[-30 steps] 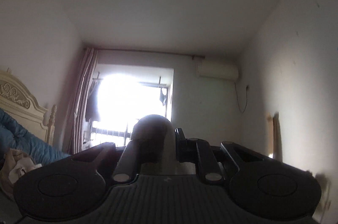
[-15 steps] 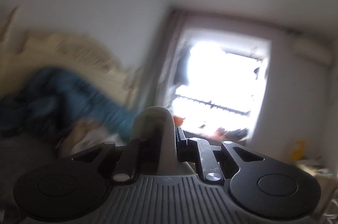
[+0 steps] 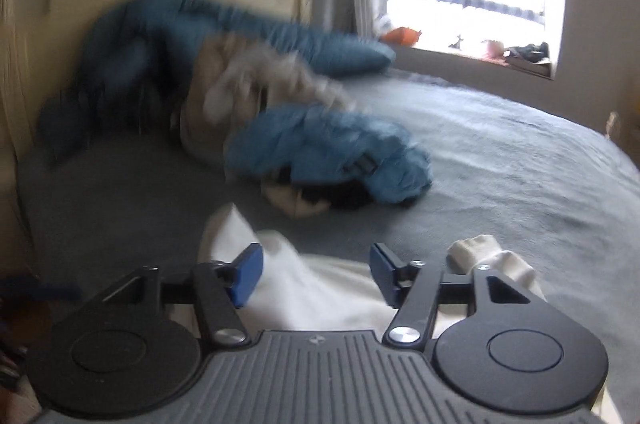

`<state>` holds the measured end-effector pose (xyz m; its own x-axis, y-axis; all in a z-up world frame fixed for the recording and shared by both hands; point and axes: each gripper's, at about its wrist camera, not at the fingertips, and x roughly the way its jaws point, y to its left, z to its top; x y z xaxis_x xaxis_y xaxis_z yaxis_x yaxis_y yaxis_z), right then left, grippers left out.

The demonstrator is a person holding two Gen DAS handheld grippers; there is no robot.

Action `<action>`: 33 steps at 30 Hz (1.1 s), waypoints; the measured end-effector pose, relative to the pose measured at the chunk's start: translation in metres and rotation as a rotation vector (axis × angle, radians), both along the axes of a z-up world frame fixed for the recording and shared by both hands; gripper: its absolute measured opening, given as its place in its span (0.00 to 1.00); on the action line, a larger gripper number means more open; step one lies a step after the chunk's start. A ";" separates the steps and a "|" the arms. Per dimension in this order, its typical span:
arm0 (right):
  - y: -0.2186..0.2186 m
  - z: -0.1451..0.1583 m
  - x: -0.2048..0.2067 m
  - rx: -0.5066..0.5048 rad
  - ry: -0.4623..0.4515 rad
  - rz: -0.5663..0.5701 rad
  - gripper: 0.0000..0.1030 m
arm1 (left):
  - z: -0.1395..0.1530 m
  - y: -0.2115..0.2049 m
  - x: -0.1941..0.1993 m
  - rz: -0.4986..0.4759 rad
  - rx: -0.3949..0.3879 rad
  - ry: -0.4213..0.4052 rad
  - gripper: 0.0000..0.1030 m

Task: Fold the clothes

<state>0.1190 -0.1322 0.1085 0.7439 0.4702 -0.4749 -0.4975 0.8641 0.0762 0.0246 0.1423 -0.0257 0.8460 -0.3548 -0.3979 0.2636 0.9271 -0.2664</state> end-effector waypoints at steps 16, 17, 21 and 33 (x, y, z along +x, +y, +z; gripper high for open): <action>-0.163 -0.093 -0.121 0.250 0.093 -0.310 0.65 | -0.030 -0.173 0.052 -0.267 0.492 0.006 0.34; -0.165 -0.101 -0.125 0.257 0.091 -0.321 0.64 | -0.030 -0.172 0.058 -0.249 0.492 0.028 0.21; -0.176 -0.121 -0.138 0.319 0.081 -0.343 0.64 | -0.010 -0.155 0.072 -0.208 0.377 0.089 0.08; -0.205 -0.141 -0.146 0.468 0.046 -0.382 0.64 | 0.082 -0.142 0.172 -0.002 0.258 -0.079 0.03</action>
<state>-0.0266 -0.3372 -0.0329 0.8850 0.3402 -0.3179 -0.1455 0.8506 0.5052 0.1970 0.0003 0.0564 0.8774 -0.2517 -0.4084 0.2758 0.9612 0.0001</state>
